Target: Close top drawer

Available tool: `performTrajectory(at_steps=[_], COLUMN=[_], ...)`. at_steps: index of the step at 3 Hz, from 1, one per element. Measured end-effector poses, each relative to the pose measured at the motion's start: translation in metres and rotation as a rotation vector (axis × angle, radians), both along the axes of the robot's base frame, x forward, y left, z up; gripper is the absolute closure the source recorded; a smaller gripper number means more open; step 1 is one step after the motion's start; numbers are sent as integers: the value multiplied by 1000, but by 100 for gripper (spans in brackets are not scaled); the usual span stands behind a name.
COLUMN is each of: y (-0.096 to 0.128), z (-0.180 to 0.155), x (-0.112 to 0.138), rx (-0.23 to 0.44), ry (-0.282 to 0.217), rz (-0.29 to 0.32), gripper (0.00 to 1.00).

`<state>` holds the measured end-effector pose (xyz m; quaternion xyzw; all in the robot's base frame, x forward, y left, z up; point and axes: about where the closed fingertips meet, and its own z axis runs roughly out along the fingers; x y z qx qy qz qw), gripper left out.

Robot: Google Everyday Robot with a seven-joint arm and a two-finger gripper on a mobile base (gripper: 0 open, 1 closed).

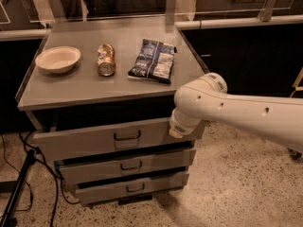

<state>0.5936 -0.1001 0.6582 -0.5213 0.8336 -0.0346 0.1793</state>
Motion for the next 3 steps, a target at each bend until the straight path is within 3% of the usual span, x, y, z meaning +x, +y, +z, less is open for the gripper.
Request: performTrajectory(at_steps=[2,3], y=[0,0], z=[0,0], x=[0,0], rx=[0,0], ry=[0,0], rz=[0,0], gripper=[11,0])
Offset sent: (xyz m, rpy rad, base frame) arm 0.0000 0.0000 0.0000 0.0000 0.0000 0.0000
